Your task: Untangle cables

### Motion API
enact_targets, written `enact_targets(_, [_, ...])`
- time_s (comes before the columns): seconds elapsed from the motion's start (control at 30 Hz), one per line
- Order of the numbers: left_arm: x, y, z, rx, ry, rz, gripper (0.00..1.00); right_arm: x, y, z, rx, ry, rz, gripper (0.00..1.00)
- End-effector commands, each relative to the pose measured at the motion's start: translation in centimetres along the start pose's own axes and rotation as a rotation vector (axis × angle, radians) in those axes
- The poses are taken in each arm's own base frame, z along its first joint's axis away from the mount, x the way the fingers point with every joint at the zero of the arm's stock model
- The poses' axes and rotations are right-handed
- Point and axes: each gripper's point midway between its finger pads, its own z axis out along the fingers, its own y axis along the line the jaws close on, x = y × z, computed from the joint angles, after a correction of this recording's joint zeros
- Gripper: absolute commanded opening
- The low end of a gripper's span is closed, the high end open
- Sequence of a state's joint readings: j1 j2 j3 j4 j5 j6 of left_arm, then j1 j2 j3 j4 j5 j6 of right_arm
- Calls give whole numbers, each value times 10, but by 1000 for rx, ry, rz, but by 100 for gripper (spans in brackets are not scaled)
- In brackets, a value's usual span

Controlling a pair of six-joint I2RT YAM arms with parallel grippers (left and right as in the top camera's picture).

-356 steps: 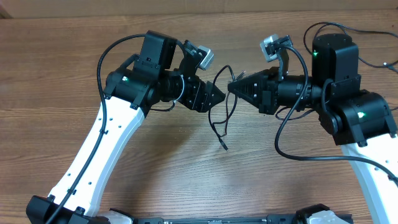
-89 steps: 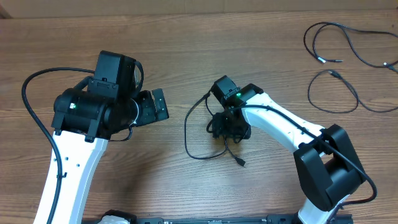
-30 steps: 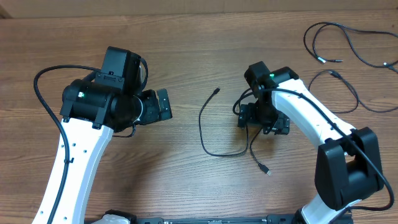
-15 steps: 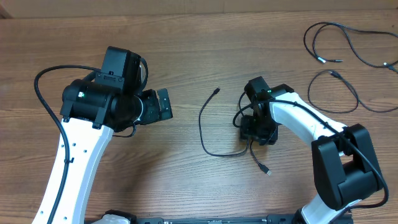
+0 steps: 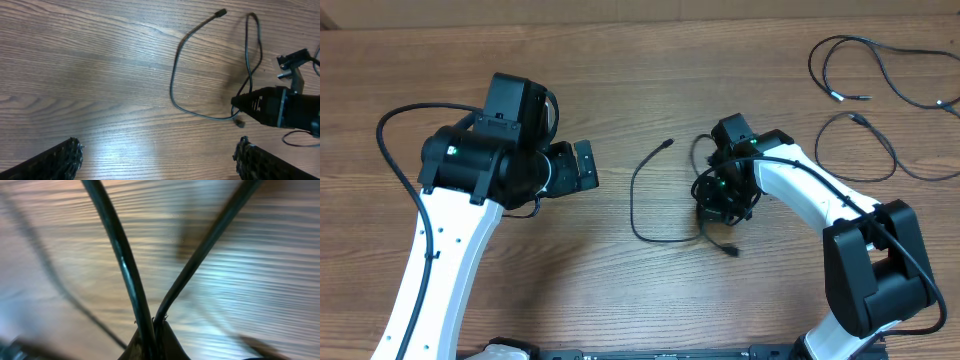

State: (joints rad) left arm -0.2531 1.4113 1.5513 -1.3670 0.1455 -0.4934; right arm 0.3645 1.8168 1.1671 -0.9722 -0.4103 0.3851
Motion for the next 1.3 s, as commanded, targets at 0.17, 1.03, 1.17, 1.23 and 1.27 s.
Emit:
enact_targets(0.17, [-8,-2,30,-21,80,11,100,15,57,-23,-296,51,-295,4])
enact_targets(1.03, [-17,-5,50,-23,101,-32,99,8,54,-13,69,-72,-532,4])
enact_targets(1.17, [-17,-5,50,-24,103,-32,100,12,65,-3,151,-115,-591,4])
enact_targets(1.23, [-16,-5,50,-24,105,-32,99,11,71,1,175,-145,-594,4])
enact_targets(1.27, [-16,-5,50,-25,108,-33,100,12,74,3,171,-148,-604,4])
